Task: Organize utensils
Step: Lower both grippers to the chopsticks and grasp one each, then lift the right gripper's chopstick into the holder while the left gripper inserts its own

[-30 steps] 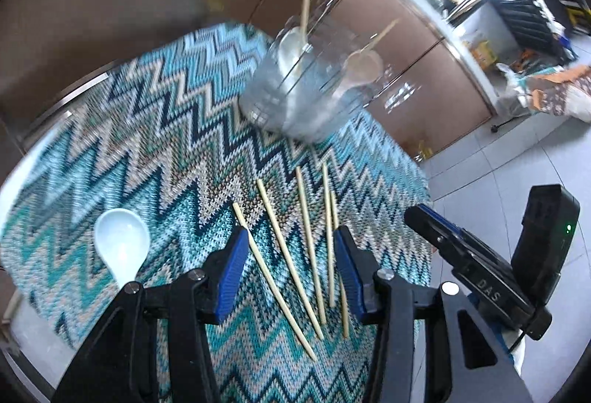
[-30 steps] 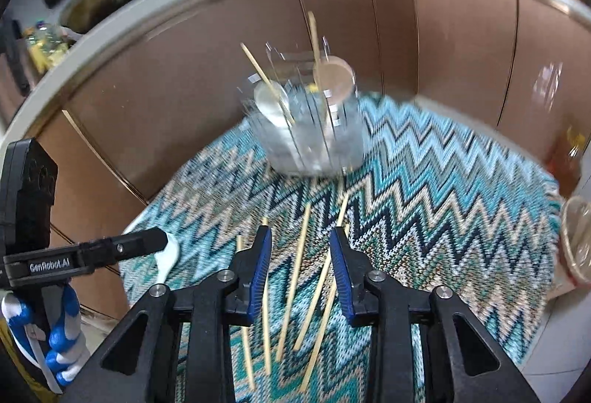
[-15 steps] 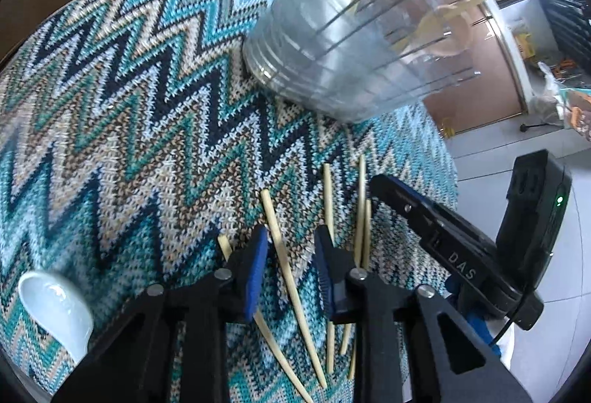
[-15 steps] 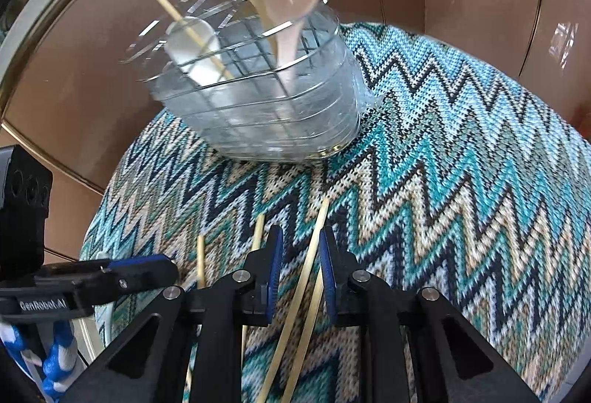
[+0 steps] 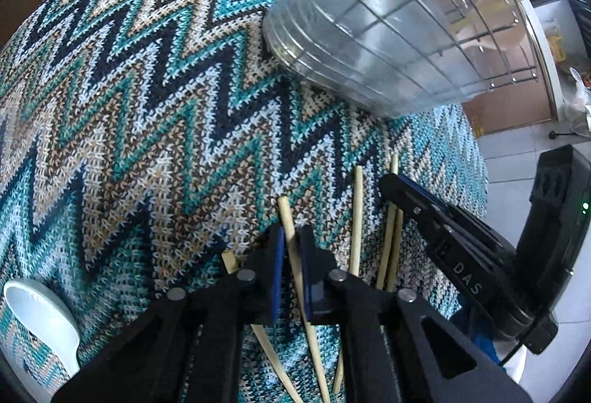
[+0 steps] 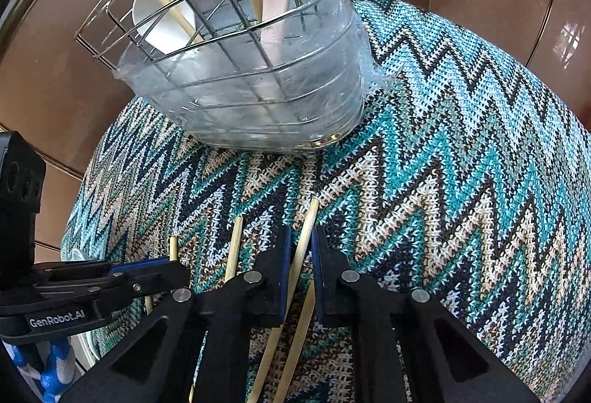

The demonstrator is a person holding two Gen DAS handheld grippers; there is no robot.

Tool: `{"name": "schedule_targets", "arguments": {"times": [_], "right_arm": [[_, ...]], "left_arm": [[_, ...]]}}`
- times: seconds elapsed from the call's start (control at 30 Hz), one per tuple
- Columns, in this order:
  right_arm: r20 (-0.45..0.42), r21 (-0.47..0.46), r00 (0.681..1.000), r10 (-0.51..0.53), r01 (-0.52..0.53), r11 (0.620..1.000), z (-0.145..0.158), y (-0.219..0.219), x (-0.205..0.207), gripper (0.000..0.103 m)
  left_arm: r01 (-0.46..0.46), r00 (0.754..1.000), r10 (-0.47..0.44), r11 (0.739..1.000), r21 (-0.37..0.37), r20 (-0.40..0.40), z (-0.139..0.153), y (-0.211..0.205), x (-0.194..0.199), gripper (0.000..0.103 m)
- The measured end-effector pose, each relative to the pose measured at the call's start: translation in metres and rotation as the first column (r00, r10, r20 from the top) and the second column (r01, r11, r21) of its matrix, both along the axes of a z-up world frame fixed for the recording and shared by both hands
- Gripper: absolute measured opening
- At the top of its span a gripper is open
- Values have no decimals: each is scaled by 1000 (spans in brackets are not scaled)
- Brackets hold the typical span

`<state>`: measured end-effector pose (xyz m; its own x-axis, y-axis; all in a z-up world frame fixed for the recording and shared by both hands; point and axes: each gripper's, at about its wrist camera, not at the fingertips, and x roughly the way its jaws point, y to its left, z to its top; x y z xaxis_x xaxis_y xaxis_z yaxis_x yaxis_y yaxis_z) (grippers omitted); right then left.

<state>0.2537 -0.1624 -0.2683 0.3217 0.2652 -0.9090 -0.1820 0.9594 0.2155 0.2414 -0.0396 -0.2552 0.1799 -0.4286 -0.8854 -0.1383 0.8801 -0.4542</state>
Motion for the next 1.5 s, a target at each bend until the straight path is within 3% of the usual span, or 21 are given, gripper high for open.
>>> {"name": "schedule_targets", "arguments": {"times": [0.23,0.4,0.53,0.7,0.93,1.23,1.5], "right_arm": [[44,54,999,-21,19,998,6,6,-9,7],[122,97,992,-7,-5,995,34,5,-31,6],[194,124,981,2,-27,992,59,2,-57,5],[290,108,957,15,-48,993,92,-3,-98,5],[400,86,916,12,-50,995,138,-14,-151,5],[500,50,865,24,-57,997,184,-13,-199,5],[560,59,828,22,-67,996,214,-11,-207,5]], "left_arm": [[-41,998,42,999,-36,35,10,13,-15,5],[-47,990,57,996,-79,132,34,19,-33,5],[-25,968,45,996,-80,248,67,22,-55,5],[-4,916,29,998,-64,400,110,36,-91,5],[-23,845,50,998,-57,532,164,66,-131,5],[-56,764,74,997,-49,641,212,98,-160,5],[-81,719,96,995,-55,688,232,109,-159,5]]}}
